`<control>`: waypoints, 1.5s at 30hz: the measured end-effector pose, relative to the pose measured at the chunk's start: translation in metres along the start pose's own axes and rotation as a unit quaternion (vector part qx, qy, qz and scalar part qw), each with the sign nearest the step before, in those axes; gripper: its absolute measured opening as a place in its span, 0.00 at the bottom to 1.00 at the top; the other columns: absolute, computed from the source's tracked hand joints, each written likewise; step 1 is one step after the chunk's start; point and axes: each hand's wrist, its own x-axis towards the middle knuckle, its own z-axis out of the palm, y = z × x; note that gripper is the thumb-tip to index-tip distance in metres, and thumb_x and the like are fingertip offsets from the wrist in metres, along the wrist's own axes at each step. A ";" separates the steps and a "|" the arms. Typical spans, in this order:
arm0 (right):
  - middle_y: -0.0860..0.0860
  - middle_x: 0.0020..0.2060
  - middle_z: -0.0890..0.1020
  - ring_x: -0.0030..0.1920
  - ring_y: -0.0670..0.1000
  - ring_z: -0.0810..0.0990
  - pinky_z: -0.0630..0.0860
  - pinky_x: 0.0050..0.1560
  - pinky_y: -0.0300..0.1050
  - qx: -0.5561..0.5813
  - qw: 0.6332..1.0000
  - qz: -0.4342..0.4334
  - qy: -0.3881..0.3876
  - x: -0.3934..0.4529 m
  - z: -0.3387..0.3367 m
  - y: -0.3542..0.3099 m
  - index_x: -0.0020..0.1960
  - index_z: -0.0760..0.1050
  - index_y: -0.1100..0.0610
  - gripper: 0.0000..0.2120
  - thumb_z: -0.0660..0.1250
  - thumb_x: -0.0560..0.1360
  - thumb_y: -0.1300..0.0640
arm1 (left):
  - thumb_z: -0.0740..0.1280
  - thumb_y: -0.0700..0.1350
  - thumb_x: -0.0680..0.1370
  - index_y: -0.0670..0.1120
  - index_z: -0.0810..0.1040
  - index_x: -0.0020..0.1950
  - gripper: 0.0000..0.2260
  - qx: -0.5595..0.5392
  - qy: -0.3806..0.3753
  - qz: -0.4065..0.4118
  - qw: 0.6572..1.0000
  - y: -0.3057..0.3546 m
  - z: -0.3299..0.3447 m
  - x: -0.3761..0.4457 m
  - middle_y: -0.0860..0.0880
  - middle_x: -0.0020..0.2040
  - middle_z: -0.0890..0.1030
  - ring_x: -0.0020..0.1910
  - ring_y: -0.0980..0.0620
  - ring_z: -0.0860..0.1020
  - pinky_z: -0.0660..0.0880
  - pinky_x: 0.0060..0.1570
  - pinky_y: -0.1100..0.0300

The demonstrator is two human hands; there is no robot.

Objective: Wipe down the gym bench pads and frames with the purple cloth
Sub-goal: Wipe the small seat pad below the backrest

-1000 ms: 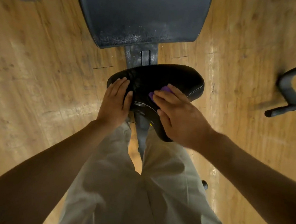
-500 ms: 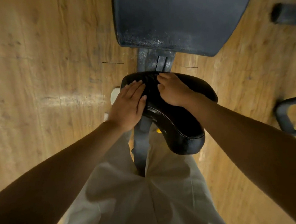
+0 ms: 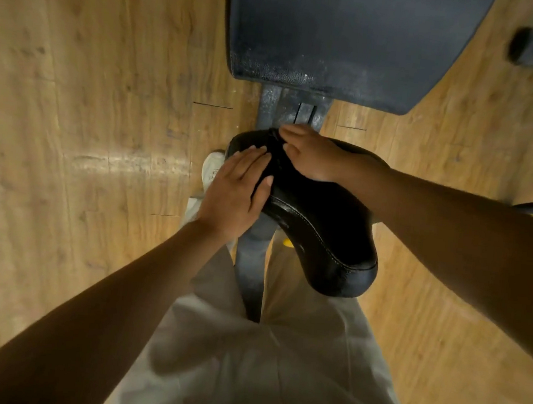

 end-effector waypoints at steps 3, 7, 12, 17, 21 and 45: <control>0.56 0.74 0.61 0.74 0.54 0.58 0.54 0.70 0.41 0.022 0.999 0.029 0.002 0.037 -0.004 0.004 0.74 0.61 0.62 0.20 0.48 0.83 0.58 | 0.52 0.49 0.83 0.37 0.70 0.70 0.22 0.007 0.005 -0.007 1.000 0.000 0.000 -0.001 0.40 0.69 0.73 0.71 0.44 0.67 0.58 0.74 0.53; 0.52 0.76 0.59 0.76 0.52 0.53 0.48 0.72 0.40 0.035 0.999 -0.014 0.009 0.025 -0.002 0.010 0.75 0.60 0.57 0.21 0.50 0.83 0.57 | 0.54 0.48 0.83 0.36 0.70 0.70 0.21 0.011 0.014 -0.019 1.000 0.004 0.005 -0.003 0.39 0.69 0.72 0.71 0.43 0.67 0.60 0.74 0.49; 0.40 0.75 0.55 0.76 0.41 0.42 0.39 0.73 0.36 0.061 0.984 -0.164 -0.032 -0.056 -0.002 0.025 0.76 0.57 0.49 0.22 0.53 0.83 0.55 | 0.51 0.52 0.83 0.38 0.64 0.74 0.25 0.022 0.041 -0.127 0.991 0.015 0.007 -0.016 0.40 0.74 0.65 0.75 0.44 0.61 0.58 0.75 0.50; 0.42 0.76 0.56 0.76 0.41 0.43 0.39 0.73 0.33 0.048 0.971 -0.231 -0.048 -0.031 -0.007 0.031 0.76 0.58 0.52 0.22 0.53 0.83 0.57 | 0.52 0.51 0.83 0.36 0.64 0.74 0.25 0.002 0.057 -0.149 0.987 0.019 0.010 -0.017 0.39 0.74 0.64 0.75 0.44 0.61 0.58 0.75 0.50; 0.51 0.75 0.59 0.76 0.49 0.53 0.46 0.72 0.36 0.060 0.992 -0.111 -0.024 0.048 0.001 0.010 0.75 0.61 0.59 0.20 0.52 0.83 0.59 | 0.52 0.50 0.83 0.35 0.64 0.73 0.24 -0.005 0.057 -0.152 0.987 0.021 0.012 -0.016 0.39 0.74 0.65 0.75 0.43 0.62 0.60 0.73 0.48; 0.52 0.74 0.63 0.75 0.52 0.55 0.46 0.70 0.34 0.025 0.986 -0.161 0.016 0.037 0.010 -0.008 0.74 0.62 0.60 0.20 0.54 0.82 0.60 | 0.53 0.48 0.83 0.35 0.64 0.72 0.23 -0.057 0.103 -0.163 0.980 0.022 0.022 -0.015 0.38 0.73 0.65 0.74 0.43 0.61 0.61 0.73 0.47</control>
